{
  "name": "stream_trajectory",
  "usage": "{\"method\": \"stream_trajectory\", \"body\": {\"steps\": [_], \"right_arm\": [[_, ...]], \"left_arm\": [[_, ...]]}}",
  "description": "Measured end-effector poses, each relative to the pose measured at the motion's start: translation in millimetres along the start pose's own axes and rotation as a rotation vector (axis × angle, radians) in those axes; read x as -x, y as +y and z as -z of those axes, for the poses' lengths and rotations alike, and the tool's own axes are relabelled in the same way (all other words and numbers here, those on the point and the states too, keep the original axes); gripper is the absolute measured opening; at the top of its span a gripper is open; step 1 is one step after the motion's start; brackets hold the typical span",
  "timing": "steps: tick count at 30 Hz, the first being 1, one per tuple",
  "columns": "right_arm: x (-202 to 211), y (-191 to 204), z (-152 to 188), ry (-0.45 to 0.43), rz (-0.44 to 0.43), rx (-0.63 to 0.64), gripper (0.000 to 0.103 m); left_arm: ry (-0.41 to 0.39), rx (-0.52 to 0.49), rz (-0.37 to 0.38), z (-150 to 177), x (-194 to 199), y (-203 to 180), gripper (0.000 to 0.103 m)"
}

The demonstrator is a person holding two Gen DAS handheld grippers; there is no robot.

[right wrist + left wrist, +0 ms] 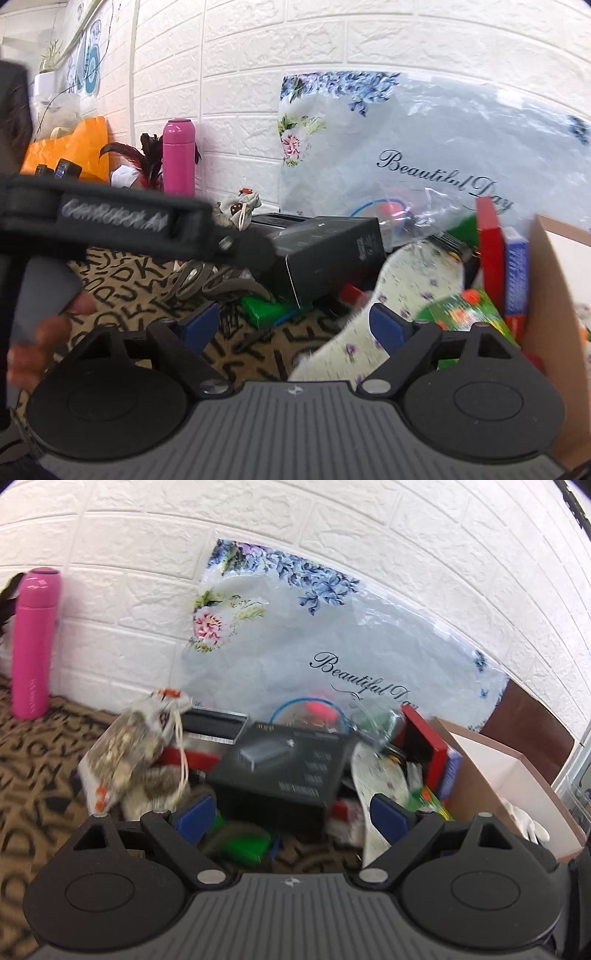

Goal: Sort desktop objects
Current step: 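Move the left gripper back to the black charger box, then grasp the black charger box with the left gripper and lift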

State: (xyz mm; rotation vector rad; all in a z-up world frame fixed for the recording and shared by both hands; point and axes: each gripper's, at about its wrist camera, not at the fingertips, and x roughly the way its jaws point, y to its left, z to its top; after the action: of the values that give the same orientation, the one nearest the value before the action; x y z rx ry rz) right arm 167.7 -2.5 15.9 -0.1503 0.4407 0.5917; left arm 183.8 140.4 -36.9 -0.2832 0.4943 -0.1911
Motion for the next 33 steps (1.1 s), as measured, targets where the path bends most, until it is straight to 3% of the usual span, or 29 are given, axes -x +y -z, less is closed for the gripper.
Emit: {"method": "stream_trajectory", "body": {"steps": [4, 10, 17, 22, 33], "right_arm": [[-18.4, 0.6, -9.9, -0.005, -0.001, 0.012, 0.086], [-41.3, -6.3, -19.5, -0.007, 0.004, 0.010, 0.086], [-68.5, -13.6, -20.7, 0.013, 0.006, -0.001, 0.080], [-71.3, -18.2, -16.8, 0.038, 0.019, -0.026, 0.071], [-2.3, -12.1, 3.1, 0.071, 0.000, 0.008, 0.070]], "left_arm": [[0.038, -0.025, 0.026, -16.5, -30.2, 12.9, 0.092], [0.095, 0.020, 0.047, -27.7, -61.8, 30.3, 0.091], [0.143, 0.166, 0.104, -30.2, -80.4, 47.9, 0.092], [0.152, 0.148, 0.116, -26.4, -75.3, 42.8, 0.086], [0.201, 0.064, 0.098, 19.6, -15.3, -18.3, 0.084]]}}
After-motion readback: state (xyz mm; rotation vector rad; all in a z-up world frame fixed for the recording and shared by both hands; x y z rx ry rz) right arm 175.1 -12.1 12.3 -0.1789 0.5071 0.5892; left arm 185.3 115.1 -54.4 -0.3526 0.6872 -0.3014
